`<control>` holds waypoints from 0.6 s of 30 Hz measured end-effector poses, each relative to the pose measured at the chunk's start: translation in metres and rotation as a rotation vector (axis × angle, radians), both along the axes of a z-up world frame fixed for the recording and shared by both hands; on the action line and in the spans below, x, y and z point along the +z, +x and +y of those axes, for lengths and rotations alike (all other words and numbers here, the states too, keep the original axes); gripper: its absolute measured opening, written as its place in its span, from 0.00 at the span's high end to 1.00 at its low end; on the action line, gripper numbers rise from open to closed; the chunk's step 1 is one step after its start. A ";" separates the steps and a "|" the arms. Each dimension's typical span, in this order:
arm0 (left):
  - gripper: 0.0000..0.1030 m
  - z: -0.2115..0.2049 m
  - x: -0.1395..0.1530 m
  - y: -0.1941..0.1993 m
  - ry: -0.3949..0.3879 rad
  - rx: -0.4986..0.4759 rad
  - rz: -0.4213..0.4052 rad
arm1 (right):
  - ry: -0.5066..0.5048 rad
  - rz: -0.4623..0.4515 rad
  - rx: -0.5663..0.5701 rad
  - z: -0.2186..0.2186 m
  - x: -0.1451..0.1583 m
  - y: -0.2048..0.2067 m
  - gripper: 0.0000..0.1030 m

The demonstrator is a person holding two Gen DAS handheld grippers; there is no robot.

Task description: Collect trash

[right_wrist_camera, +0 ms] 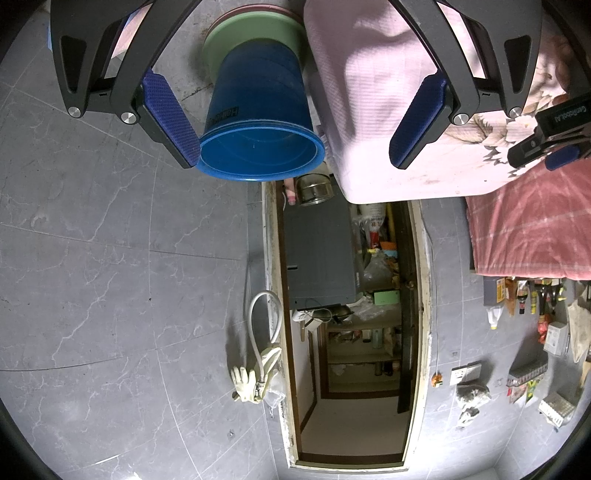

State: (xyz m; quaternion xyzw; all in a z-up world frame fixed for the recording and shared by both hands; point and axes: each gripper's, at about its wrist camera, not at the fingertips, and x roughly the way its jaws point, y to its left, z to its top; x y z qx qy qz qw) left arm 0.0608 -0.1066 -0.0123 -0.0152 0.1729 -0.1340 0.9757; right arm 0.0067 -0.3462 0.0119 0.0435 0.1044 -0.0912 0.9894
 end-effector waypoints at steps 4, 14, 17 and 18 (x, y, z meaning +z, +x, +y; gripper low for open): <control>0.05 -0.001 0.000 -0.001 0.011 -0.006 -0.009 | 0.000 0.000 0.000 0.000 0.000 0.000 0.00; 0.05 -0.001 0.000 0.002 -0.004 0.006 -0.007 | -0.001 0.000 0.000 0.001 0.000 0.000 0.00; 0.05 -0.001 0.000 0.002 -0.002 0.005 -0.006 | -0.001 0.001 0.000 0.001 0.000 0.000 0.00; 0.05 -0.001 0.000 0.003 -0.002 0.004 -0.006 | -0.001 0.001 0.000 0.001 0.000 -0.001 0.00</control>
